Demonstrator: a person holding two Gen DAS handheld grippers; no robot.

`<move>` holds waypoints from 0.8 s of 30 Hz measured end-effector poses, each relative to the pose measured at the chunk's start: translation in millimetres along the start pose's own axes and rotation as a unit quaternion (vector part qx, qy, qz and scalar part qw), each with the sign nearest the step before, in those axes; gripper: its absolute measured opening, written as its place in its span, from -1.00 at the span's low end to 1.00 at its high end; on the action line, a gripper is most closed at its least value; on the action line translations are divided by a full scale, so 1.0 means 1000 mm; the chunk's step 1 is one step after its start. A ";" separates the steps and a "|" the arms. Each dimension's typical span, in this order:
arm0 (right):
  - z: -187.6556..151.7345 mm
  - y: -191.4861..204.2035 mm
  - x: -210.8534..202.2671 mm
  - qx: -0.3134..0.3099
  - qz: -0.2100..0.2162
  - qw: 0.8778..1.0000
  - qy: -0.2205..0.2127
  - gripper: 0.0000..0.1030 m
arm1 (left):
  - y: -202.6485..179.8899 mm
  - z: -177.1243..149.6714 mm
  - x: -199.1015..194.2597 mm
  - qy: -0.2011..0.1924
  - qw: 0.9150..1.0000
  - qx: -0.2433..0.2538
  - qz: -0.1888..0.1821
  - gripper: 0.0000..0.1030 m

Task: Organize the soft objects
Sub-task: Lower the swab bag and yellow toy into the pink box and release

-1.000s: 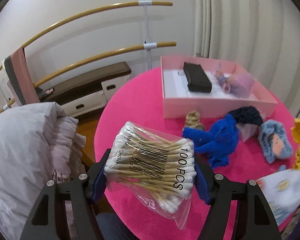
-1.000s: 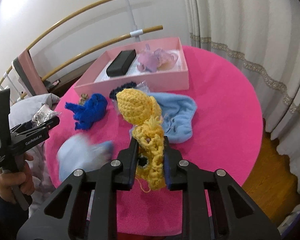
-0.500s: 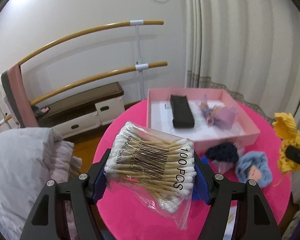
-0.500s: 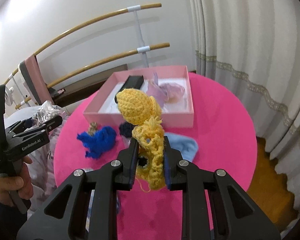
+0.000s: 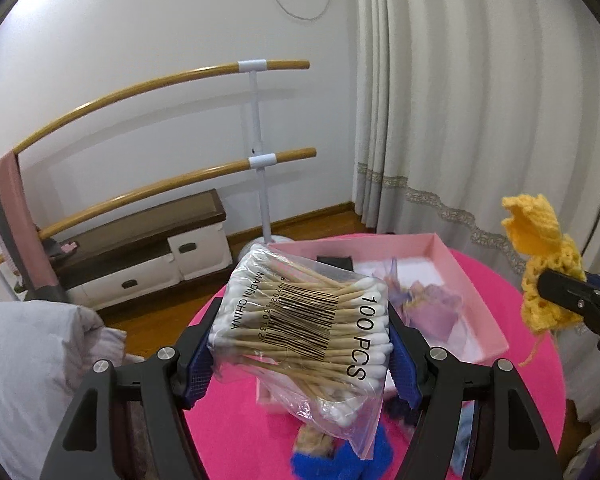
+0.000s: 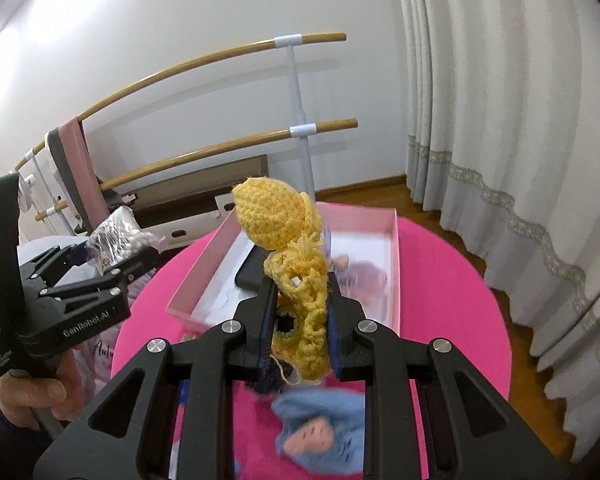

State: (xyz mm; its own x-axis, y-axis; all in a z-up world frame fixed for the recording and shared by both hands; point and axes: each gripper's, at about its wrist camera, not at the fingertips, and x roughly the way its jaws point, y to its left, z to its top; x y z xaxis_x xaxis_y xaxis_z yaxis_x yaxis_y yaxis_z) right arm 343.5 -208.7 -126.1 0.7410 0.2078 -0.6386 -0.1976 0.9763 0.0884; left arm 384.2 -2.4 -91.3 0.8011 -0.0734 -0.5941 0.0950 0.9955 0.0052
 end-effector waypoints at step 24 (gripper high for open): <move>0.055 -0.054 0.155 0.028 -0.009 0.995 0.100 -0.60 | -0.015 0.095 0.187 0.089 0.996 0.000 -0.031 0.33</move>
State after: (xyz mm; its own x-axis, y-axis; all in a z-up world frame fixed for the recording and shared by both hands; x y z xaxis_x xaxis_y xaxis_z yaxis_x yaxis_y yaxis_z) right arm 504.7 -225.9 -187.8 0.5998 0.1796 -0.7797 -0.1452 0.9827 0.1147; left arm 589.2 -37.2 -125.8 0.6768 -0.1224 -0.7259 0.1401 0.9895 -0.0362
